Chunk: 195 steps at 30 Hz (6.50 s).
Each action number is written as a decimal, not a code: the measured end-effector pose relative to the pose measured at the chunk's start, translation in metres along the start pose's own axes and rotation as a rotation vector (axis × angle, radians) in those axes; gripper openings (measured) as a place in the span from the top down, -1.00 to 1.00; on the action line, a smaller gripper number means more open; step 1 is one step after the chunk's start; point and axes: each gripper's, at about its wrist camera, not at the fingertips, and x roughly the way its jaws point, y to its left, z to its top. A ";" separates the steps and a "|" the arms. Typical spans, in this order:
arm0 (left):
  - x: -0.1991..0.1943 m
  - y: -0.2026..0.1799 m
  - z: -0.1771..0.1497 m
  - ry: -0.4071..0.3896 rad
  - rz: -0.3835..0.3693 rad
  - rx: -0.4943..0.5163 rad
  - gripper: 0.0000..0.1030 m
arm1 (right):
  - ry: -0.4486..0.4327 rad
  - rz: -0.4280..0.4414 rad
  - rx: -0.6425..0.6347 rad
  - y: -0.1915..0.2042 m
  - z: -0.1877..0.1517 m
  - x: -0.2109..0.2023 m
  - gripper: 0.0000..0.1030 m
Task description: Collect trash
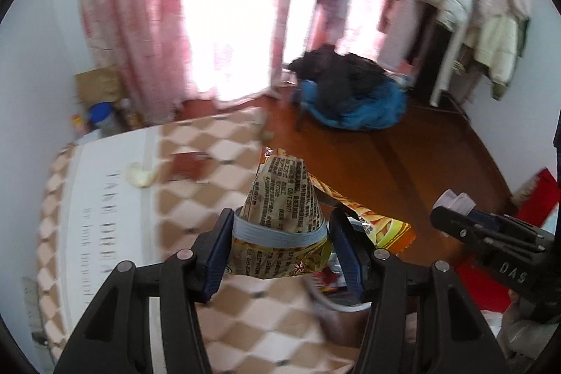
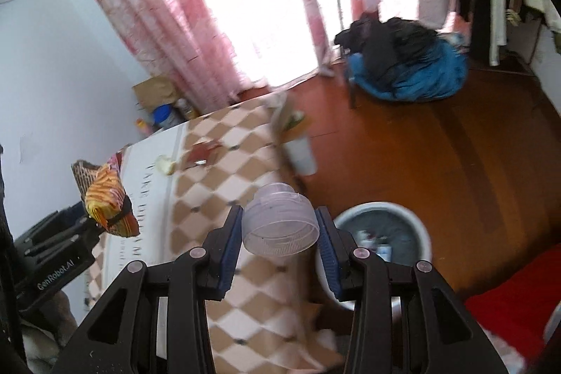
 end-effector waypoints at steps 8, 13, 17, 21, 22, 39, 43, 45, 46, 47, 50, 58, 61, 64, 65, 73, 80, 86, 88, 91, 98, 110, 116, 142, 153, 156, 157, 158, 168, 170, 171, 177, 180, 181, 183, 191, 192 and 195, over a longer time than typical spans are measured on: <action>0.119 -0.074 -0.022 0.262 -0.147 -0.026 0.00 | 0.156 -0.100 0.095 -0.122 -0.032 0.040 0.16; 0.205 -0.092 -0.046 0.457 -0.165 -0.041 0.00 | 0.293 -0.080 0.203 -0.186 -0.070 0.098 0.16; 0.252 -0.095 -0.059 0.564 -0.161 -0.054 -0.03 | 0.378 -0.068 0.262 -0.216 -0.095 0.145 0.16; 0.269 -0.093 -0.059 0.582 -0.115 -0.053 -0.58 | 0.434 -0.062 0.264 -0.222 -0.104 0.182 0.16; 0.271 -0.091 -0.060 0.580 -0.099 -0.053 -0.72 | 0.452 -0.056 0.261 -0.223 -0.106 0.193 0.16; 0.258 -0.089 -0.074 0.491 0.073 0.061 -0.78 | 0.471 -0.227 0.207 -0.230 -0.105 0.217 -1.00; 0.249 -0.094 -0.073 0.478 0.083 0.072 -0.78 | 0.456 -0.244 0.224 -0.234 -0.105 0.207 -1.00; 0.244 -0.097 -0.071 0.470 0.080 0.073 -0.78 | 0.451 -0.248 0.230 -0.235 -0.105 0.200 -1.00; 0.240 -0.099 -0.070 0.464 0.081 0.076 -0.78 | 0.446 -0.251 0.232 -0.235 -0.105 0.195 -1.00; 0.237 -0.101 -0.069 0.459 0.083 0.078 -0.78 | 0.443 -0.255 0.230 -0.235 -0.104 0.192 -1.00; 0.223 -0.107 -0.065 0.437 0.077 0.087 -0.78 | 0.424 -0.251 0.235 -0.233 -0.101 0.175 -1.00; 0.171 -0.119 -0.048 0.348 0.057 0.113 -0.78 | 0.330 -0.233 0.247 -0.221 -0.084 0.116 -1.00; 0.145 -0.118 -0.036 0.294 0.067 0.108 -0.78 | 0.270 -0.218 0.250 -0.210 -0.071 0.083 -1.00; 0.115 -0.110 -0.017 0.231 0.077 0.082 -0.78 | 0.206 -0.203 0.246 -0.195 -0.055 0.053 -1.00; 0.104 -0.104 -0.008 0.206 0.080 0.072 -0.78 | 0.186 -0.195 0.244 -0.188 -0.049 0.044 -1.00; 0.050 -0.012 0.035 0.060 0.157 -0.046 -0.78 | 0.062 -0.089 0.159 -0.102 0.010 0.002 -1.00; 0.064 0.141 0.026 0.088 0.327 -0.194 -1.00 | 0.143 0.018 -0.054 0.032 0.048 0.078 -1.00; 0.104 0.243 -0.005 0.167 0.456 -0.294 -1.00 | 0.303 0.028 -0.319 0.155 0.073 0.201 -1.00; 0.117 0.263 -0.015 0.200 0.479 -0.316 -1.00 | 0.341 -0.014 -0.419 0.187 0.077 0.243 -1.00; 0.132 0.285 -0.022 0.236 0.492 -0.331 -1.00 | 0.396 -0.075 -0.580 0.231 0.079 0.296 -1.00; 0.144 0.304 -0.021 0.231 0.461 -0.359 -1.00 | 0.477 -0.126 -0.758 0.270 0.078 0.355 -0.45; 0.177 0.282 0.027 0.207 0.253 -0.289 -0.61 | 0.429 -0.034 -0.409 0.209 0.089 0.340 0.25; 0.189 0.269 0.038 0.212 0.226 -0.204 0.66 | 0.418 -0.006 -0.280 0.181 0.085 0.336 0.25; 0.007 0.152 0.046 -0.055 0.218 -0.140 0.94 | 0.119 0.073 -0.081 0.108 0.085 0.114 0.26; 0.035 -0.007 0.028 -0.010 0.041 -0.018 0.94 | 0.047 -0.062 0.088 -0.045 0.042 0.017 0.26; 0.068 -0.039 0.012 0.056 0.010 -0.003 0.94 | 0.080 -0.091 0.144 -0.089 0.017 0.023 0.26; 0.083 -0.049 0.006 0.084 0.006 0.002 0.94 | 0.095 -0.097 0.161 -0.102 0.009 0.027 0.26; 0.093 -0.055 0.001 0.106 0.000 0.004 0.94 | 0.114 -0.100 0.182 -0.115 0.000 0.033 0.26; 0.209 -0.083 -0.034 0.384 -0.028 -0.021 0.92 | 0.292 -0.071 0.331 -0.203 -0.066 0.123 0.26; 0.223 -0.083 -0.034 0.412 -0.031 -0.027 0.90 | 0.323 -0.059 0.353 -0.215 -0.074 0.143 0.26; 0.230 -0.083 -0.035 0.430 -0.034 -0.033 0.89 | 0.335 -0.053 0.359 -0.219 -0.076 0.152 0.26; 0.246 -0.087 -0.047 0.496 -0.029 -0.033 0.72 | 0.412 -0.037 0.378 -0.236 -0.085 0.203 0.12; 0.245 -0.084 -0.052 0.493 -0.017 -0.046 -0.45 | 0.434 -0.022 0.393 -0.242 -0.090 0.216 -0.34; 0.243 -0.083 -0.053 0.485 -0.012 -0.051 -0.70 | 0.433 -0.015 0.400 -0.243 -0.091 0.218 -0.40; 0.239 -0.081 -0.054 0.472 -0.005 -0.055 -0.70 | 0.433 -0.008 0.400 -0.244 -0.092 0.218 -0.49; 0.204 -0.085 -0.060 0.432 0.054 0.000 -0.96 | 0.439 -0.199 0.299 -0.231 -0.095 0.180 -1.00; 0.198 -0.086 -0.060 0.424 0.057 0.007 -0.96 | 0.437 -0.210 0.292 -0.229 -0.096 0.174 -1.00; 0.176 -0.091 -0.060 0.403 0.059 0.025 -0.97 | 0.431 -0.230 0.279 -0.221 -0.100 0.150 -1.00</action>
